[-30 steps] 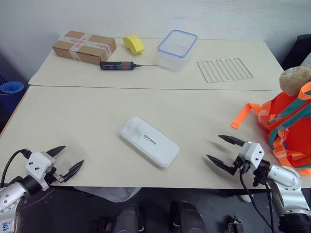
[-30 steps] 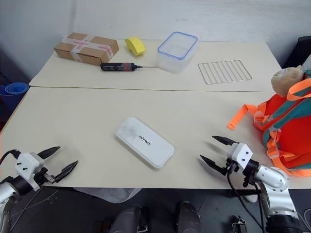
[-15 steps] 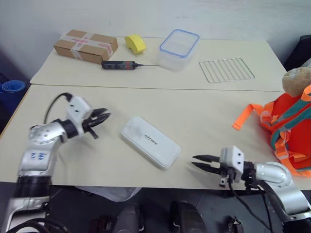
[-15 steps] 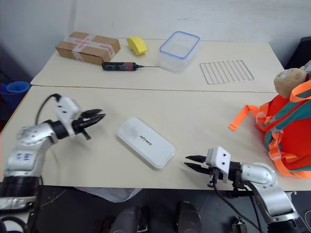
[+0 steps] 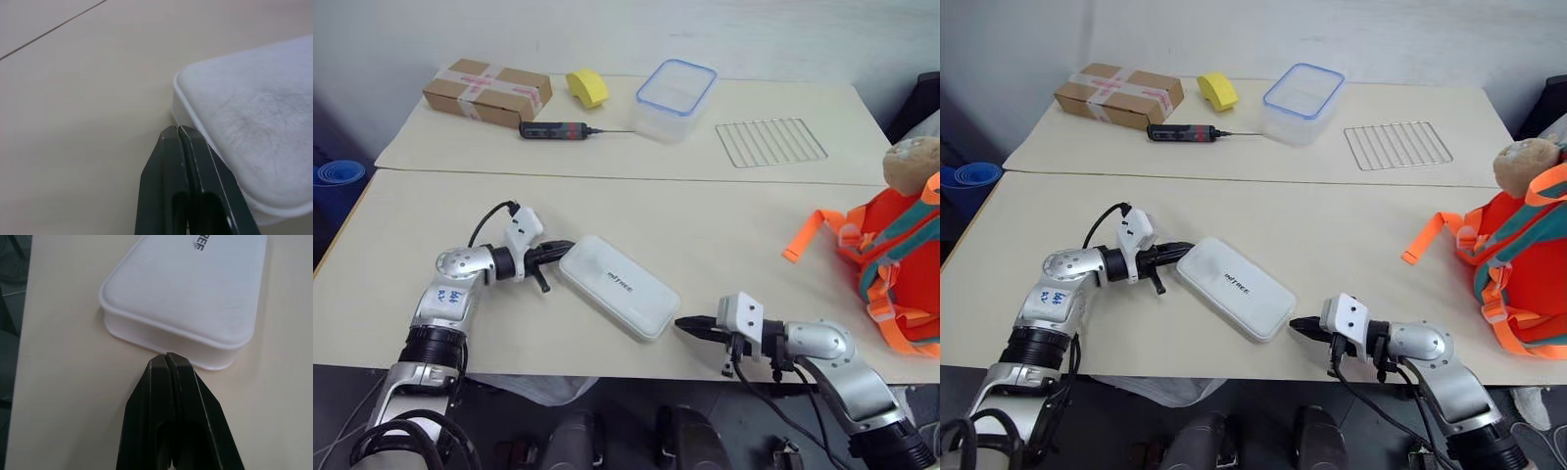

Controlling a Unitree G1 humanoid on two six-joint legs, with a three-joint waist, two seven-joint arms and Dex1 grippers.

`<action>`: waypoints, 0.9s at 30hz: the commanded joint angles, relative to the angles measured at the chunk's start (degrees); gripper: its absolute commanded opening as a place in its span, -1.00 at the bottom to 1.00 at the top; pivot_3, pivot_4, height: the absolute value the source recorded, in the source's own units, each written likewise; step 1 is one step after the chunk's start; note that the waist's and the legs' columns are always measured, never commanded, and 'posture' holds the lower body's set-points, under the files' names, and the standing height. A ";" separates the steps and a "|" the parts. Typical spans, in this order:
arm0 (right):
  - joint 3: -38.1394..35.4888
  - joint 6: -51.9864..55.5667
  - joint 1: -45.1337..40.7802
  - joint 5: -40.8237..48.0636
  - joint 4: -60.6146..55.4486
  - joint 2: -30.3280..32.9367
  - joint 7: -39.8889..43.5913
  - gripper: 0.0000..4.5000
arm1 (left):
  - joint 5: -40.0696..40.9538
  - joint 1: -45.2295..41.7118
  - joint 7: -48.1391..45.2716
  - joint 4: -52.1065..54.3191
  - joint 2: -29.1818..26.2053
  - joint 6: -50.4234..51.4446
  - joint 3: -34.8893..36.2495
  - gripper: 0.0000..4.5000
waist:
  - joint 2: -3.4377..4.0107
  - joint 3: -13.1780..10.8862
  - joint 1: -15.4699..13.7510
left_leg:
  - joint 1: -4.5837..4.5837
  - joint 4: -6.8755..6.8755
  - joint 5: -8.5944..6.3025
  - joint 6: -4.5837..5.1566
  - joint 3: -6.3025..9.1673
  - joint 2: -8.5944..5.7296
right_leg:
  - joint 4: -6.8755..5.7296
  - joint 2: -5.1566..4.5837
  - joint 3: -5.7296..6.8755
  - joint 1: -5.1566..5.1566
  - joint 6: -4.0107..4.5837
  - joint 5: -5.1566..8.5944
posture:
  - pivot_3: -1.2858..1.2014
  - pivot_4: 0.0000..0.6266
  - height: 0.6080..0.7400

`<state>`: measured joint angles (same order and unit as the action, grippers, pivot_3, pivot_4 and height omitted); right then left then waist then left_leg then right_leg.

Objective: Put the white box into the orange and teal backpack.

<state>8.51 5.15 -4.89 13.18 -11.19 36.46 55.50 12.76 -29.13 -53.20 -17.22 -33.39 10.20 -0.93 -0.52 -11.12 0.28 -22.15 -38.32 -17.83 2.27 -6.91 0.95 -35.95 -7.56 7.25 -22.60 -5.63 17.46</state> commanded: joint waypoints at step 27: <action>-5.09 -14.58 -12.61 -5.88 25.52 7.90 7.81 -1.00 | 37.19 8.13 15.01 23.39 0.19 78.58 19.41 0.57 | -0.01 0.01 -0.15 | 0.02 -0.11 0.09 -0.06 0.38 -0.03 | -0.02 -0.07 -0.38 0.24 0.00 0.00 | 0.03 -0.52 1.00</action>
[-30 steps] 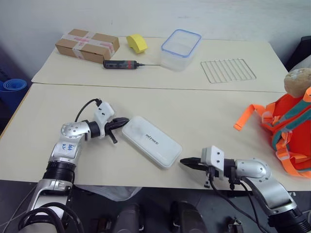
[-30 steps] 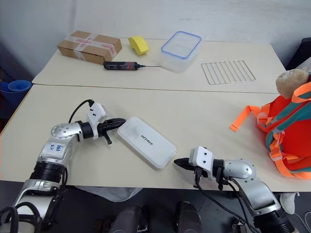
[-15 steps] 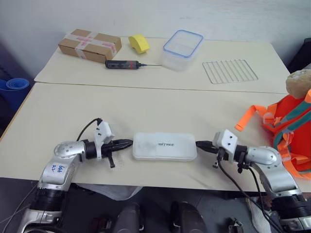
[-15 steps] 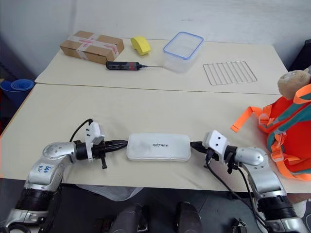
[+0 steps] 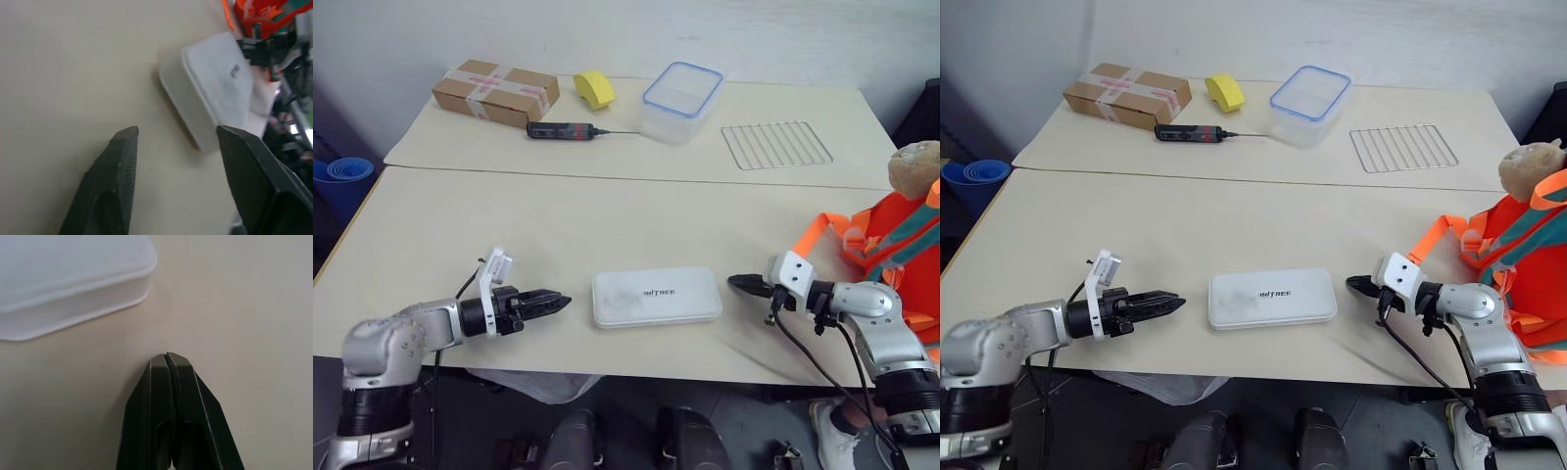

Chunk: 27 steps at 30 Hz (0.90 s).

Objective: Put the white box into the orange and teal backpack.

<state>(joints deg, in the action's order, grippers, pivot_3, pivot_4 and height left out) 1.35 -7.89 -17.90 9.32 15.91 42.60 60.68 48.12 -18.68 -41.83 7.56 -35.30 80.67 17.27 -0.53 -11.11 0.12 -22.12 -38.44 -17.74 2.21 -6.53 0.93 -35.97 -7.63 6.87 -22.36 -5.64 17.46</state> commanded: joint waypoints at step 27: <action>7.46 2.76 -0.43 -4.42 -11.63 -4.09 2.13 -1.00 | 37.51 -14.62 41.26 -27.98 14.79 11.83 -4.92 0.25 | -0.31 0.30 -0.01 | 0.94 0.28 -0.07 -0.28 0.12 0.00 | 0.33 0.03 -0.04 0.84 0.05 0.07 | 0.03 -0.52 1.00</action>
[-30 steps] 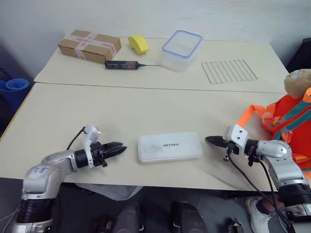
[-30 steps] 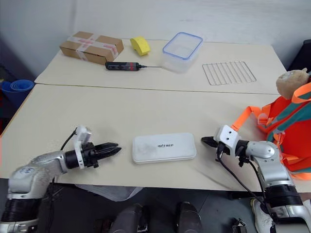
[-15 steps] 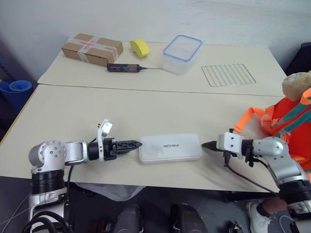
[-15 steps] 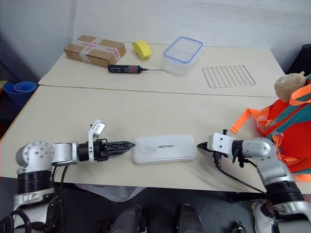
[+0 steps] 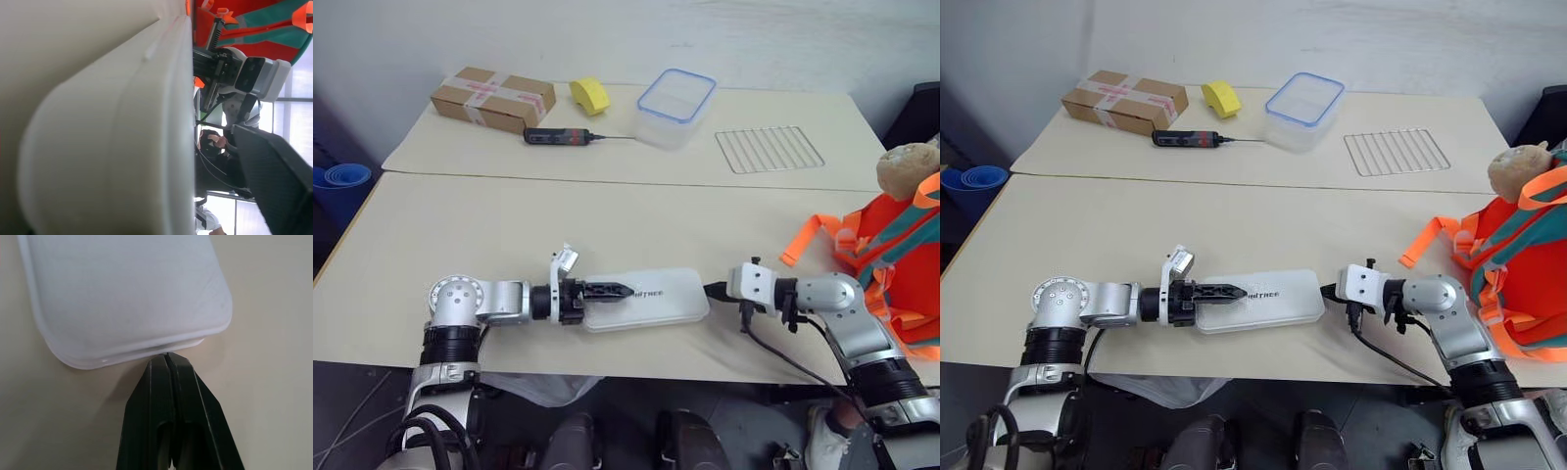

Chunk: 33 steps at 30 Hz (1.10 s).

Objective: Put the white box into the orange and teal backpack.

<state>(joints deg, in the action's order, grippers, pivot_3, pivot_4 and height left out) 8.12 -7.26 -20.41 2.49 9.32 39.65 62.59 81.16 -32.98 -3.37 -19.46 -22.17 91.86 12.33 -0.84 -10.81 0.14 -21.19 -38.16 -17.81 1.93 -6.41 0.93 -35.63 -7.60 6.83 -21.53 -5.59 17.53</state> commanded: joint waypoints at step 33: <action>-42.07 21.30 19.75 17.20 -22.54 -14.78 -50.09 0.99 | -40.95 13.23 -62.27 27.58 -11.06 -62.92 -13.72 -0.46 | 0.25 -0.15 0.15 | -0.33 0.72 0.10 -0.02 -0.71 0.01 | -0.01 0.05 -0.63 -0.99 0.16 0.08 | 0.03 -0.52 1.00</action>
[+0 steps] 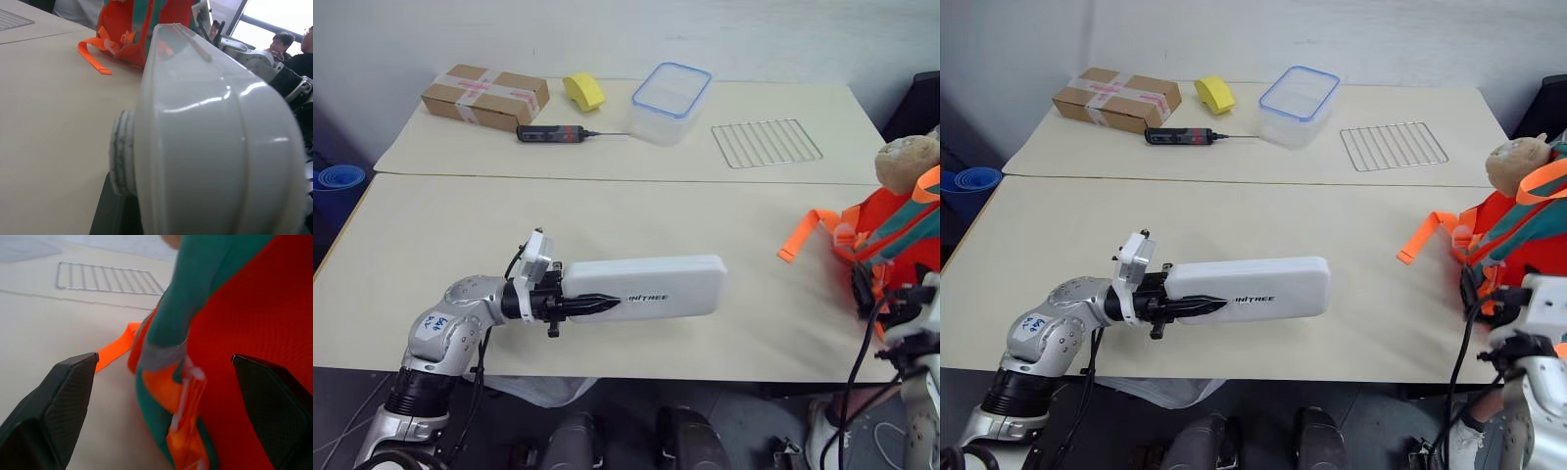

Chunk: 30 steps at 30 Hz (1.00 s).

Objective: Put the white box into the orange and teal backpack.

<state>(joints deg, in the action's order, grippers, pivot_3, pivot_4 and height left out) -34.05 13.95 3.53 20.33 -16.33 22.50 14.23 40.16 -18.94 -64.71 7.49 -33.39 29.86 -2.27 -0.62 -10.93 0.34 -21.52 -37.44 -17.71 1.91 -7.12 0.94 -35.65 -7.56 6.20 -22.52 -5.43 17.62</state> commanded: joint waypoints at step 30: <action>16.04 34.29 -11.19 61.04 -18.03 19.50 29.78 -0.99 | 13.68 2.34 2.39 -5.59 -7.07 14.08 24.43 -0.46 | 0.05 -0.21 0.73 | -0.20 0.06 -0.02 0.17 0.31 0.04 | -0.03 -0.06 0.18 -0.01 -0.01 -0.01 | 0.03 -0.52 1.00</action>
<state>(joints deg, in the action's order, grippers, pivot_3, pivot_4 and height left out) -15.01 45.93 -8.35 73.80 -30.63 40.19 43.04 50.01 -16.41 -62.41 0.03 -39.37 42.66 18.82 -0.58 -11.15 1.07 -21.73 -37.41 -17.79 2.10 -6.80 0.98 -35.57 -7.62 6.39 -22.50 -5.44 17.60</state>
